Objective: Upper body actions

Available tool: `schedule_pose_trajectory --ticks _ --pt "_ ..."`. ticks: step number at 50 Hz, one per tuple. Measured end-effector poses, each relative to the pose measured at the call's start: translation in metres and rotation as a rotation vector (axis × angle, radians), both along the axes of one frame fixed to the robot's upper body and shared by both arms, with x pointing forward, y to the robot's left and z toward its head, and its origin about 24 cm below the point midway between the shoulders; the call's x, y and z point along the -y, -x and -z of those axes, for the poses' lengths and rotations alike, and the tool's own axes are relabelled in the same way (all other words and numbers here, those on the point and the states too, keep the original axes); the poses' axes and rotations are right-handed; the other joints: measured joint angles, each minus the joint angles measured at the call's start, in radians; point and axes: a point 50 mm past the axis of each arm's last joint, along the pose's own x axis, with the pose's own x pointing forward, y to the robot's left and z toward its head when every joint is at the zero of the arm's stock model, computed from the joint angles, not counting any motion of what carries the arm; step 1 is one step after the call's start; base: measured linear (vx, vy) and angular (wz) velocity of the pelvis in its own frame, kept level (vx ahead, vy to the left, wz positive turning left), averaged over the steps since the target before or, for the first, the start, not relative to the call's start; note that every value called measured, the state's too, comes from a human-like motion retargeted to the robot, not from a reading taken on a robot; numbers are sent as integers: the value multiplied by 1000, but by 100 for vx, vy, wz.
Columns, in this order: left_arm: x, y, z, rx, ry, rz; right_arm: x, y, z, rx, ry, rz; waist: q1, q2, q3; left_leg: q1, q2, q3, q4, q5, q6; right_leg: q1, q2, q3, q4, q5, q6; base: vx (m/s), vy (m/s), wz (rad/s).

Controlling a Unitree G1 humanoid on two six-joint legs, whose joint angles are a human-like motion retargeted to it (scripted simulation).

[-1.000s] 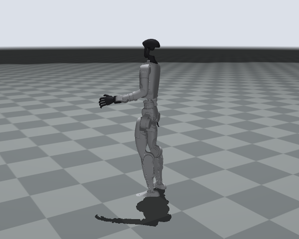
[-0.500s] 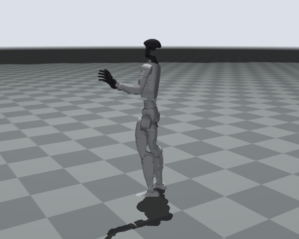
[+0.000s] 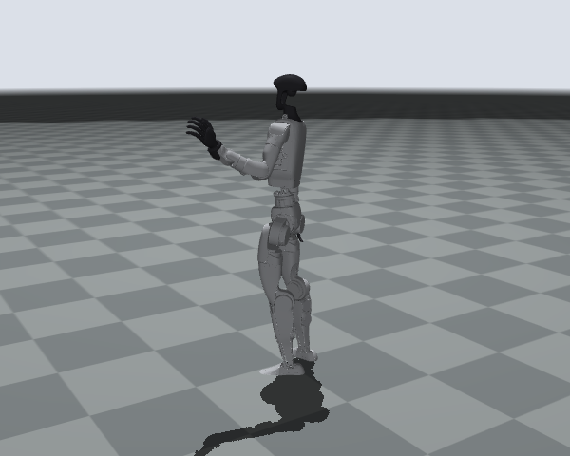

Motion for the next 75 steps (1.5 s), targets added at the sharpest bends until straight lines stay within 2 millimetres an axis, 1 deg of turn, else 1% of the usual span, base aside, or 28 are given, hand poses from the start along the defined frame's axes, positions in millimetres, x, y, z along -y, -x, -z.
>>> schedule_pose_trajectory --ticks 3,5,7,8,10,13,15,18,20,22,25,29,32,35,39,42,45,47,50,53,55,60,63,65,70,75 --pt "27 -12 -22 94 -100 211 -1 -2 0 2 -7 -14 -3 -4 -3 -1 0 -1 1 0 0 0 -1 -1 0 0 0 0 0 0" --pt "48 -22 -31 137 -129 413 -2 -2 0 3 -13 -21 -5 -6 -7 -2 0 -1 2 0 0 0 -1 -2 0 0 0 0 0 0" --pt "68 -34 -36 149 -104 665 -3 -2 0 3 -18 -23 -6 -7 -11 -2 0 -2 2 0 0 0 -1 -2 0 0 0 0 0 0" --pt "78 -42 -37 139 -74 804 -3 -2 0 3 -19 -22 -6 -7 -13 -2 0 -2 3 -1 0 1 -1 -2 0 0 0 0 0 0" --pt "101 -62 -31 76 3 1061 -3 -1 0 0 -21 -21 -8 -8 -18 -2 0 -4 4 0 1 3 -1 -4 0 -1 0 0 0 0" --pt "135 -86 -20 -69 63 1357 -2 2 0 -11 -19 -20 -14 -9 -23 -1 -1 -10 5 1 2 9 -1 -10 -1 -2 1 0 0 0" --pt "152 -98 -14 -174 49 1460 -2 3 0 -16 -17 -19 -19 -9 -24 -1 0 -14 7 2 3 14 0 -16 -2 -3 2 0 0 0" --pt "165 -107 -10 -275 -30 1451 -3 -2 0 -8 -18 -23 -37 -5 -17 -1 1 -21 10 3 4 24 0 -31 -5 -3 3 0 0 0" --pt "172 -109 -9 -273 -50 1425 -5 -7 1 5 -25 -27 -58 -3 -8 0 1 -27 12 3 4 30 1 -39 -7 -3 4 0 0 0" --pt "175 -108 -10 -233 -45 1413 -7 -10 1 19 -33 -25 -73 -1 1 4 1 -28 13 4 5 36 1 -41 -7 -3 4 0 0 0" --pt "174 -105 -12 -192 -58 1374 -9 -11 1 28 -37 -17 -81 -2 10 12 0 -23 10 4 5 40 1 -37 -7 -3 4 0 0 0" --pt "163 -97 -17 -159 -133 1239 -4 -7 0 10 -21 -2 -68 0 9 17 1 -12 10 0 5 36 2 -24 -5 -1 3 0 0 0" --pt "154 -88 -23 -125 -185 1138 -2 -4 0 0 -11 9 -60 2 7 18 1 -7 8 -2 5 31 2 -17 -3 -1 2 0 0 0" --pt "142 -73 -35 -70 -250 1021 0 -3 0 3 -4 14 -59 4 10 17 2 -5 8 -3 4 28 4 -14 -3 -1 2 0 0 0" --pt "124 -45 -55 24 -362 803 0 -2 0 2 3 21 -58 4 13 14 2 -6 6 -2 4 25 4 -13 -4 0 2 0 0 0" --pt "114 -27 -69 85 -442 647 0 0 0 -3 4 24 -50 0 12 12 0 -7 6 -2 3 22 2 -12 -4 0 2 0 0 0" --pt "106 -16 -78 88 -509 535 0 2 0 -7 3 14 -37 -6 10 12 -1 -8 3 0 2 18 -1 -12 -2 1 3 0 0 0" --pt "102 -13 -81 64 -525 487 0 1 0 -8 1 -2 -33 -7 11 11 -2 -10 3 0 3 18 -2 -13 -2 1 3 0 0 0" --pt "94 -12 -82 42 -520 432 0 -2 0 -4 -2 -26 -33 -6 12 11 -2 -13 3 1 3 18 -3 -16 -1 1 3 0 0 0" --pt "82 -16 -80 10 -500 365 -1 -4 0 2 -6 -38 -37 -3 9 11 -2 -16 4 1 4 20 -3 -20 -1 0 3 0 0 0" --pt "72 -25 -76 -29 -484 319 -1 -6 0 5 -10 -38 -38 -2 8 10 -3 -18 6 0 4 22 -3 -22 -2 0 3 0 0 0" --pt "46 -65 -53 -250 -416 260 -4 -8 0 3 -27 -36 -34 -5 -3 10 -4 -26 8 0 4 28 -4 -30 -2 -3 4 0 0 0" --pt "38 -75 -42 -343 -368 282 -5 -11 0 12 -33 -55 -38 -4 -10 10 -2 -23 6 0 5 25 -2 -28 -1 -3 4 0 0 0" --pt "36 -75 -42 -352 -359 288 -6 -14 1 24 -37 -65 -43 -2 -12 10 0 -17 5 -1 5 21 1 -24 -1 -2 4 1 -1 -9" --pt "36 -62 -53 -275 -418 217 -8 -16 1 35 -44 -49 -46 -5 -8 16 3 -2 4 -5 4 17 3 -14 0 1 2 0 -1 -8" --pt "42 -63 -45 -276 -396 257 -6 -10 1 15 -34 -41 -43 -9 -8 19 3 -1 3 -5 5 19 5 -13 1 0 2 0 0 0"
